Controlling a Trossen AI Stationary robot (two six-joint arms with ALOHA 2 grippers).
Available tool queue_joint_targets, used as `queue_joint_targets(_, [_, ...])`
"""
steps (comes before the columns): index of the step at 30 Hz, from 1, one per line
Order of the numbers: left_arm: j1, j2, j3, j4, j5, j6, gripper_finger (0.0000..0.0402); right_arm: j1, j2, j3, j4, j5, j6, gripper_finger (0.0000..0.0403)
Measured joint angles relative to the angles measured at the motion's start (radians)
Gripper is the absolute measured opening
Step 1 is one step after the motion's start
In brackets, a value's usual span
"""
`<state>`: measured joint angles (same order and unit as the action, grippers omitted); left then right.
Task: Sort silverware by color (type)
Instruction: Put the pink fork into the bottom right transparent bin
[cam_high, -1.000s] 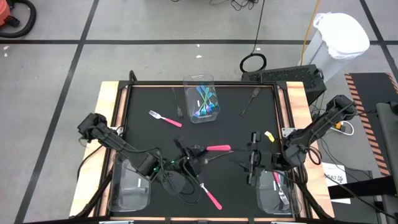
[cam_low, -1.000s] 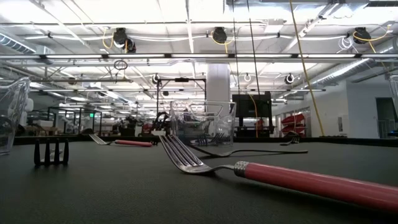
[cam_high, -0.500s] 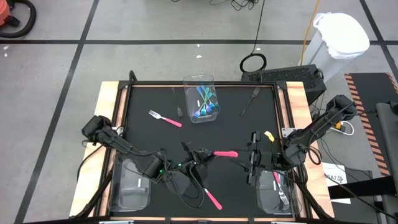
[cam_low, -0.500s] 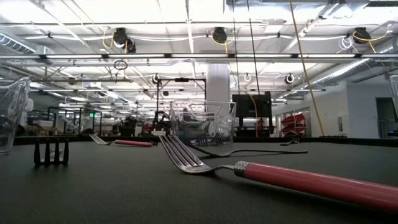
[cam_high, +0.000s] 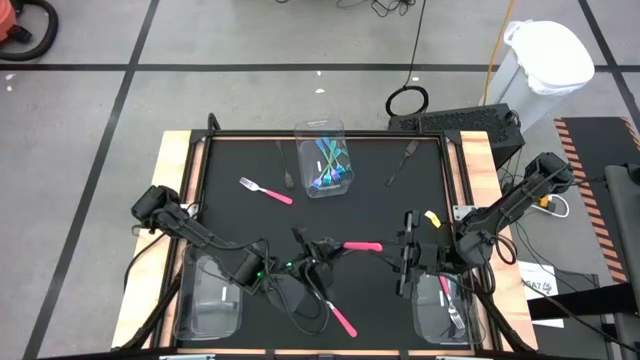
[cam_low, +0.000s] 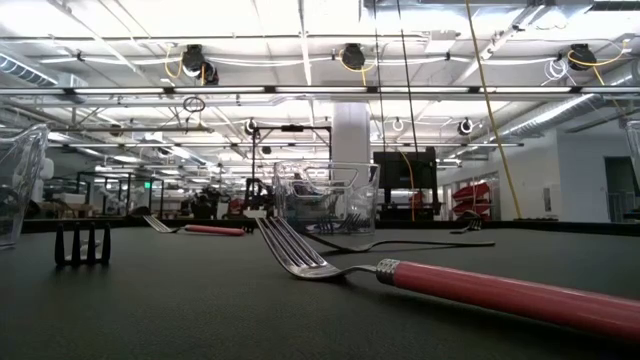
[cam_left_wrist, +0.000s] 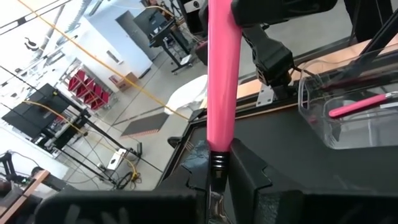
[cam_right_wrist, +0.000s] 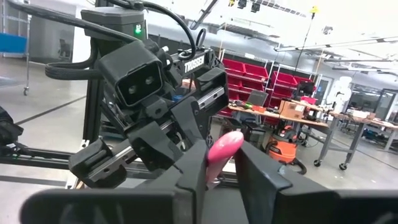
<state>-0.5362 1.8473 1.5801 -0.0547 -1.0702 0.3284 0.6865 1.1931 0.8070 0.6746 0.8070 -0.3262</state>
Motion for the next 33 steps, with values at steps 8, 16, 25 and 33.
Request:
queue_joint_targets(8, [0.009,0.0,0.0,-0.008,0.019,-0.009,0.0011,0.0,0.0,0.0,-0.005,0.003,-0.011,0.0045])
queue_joint_targets(16, [0.016,-0.001,-0.014,-0.004,0.034,-0.009,0.0001,0.001,0.0,0.0,-0.022,0.003,-0.01,0.0028])
queue_joint_targets(25, [0.013,-0.001,-0.016,-0.011,0.057,-0.008,0.0016,0.001,-0.002,0.0,-0.065,0.085,-0.027,0.0028])
queue_joint_targets(33, [-0.01,-0.002,-0.016,-0.011,0.064,0.019,0.0027,0.011,-0.045,0.0,-0.166,0.082,0.029,0.0028])
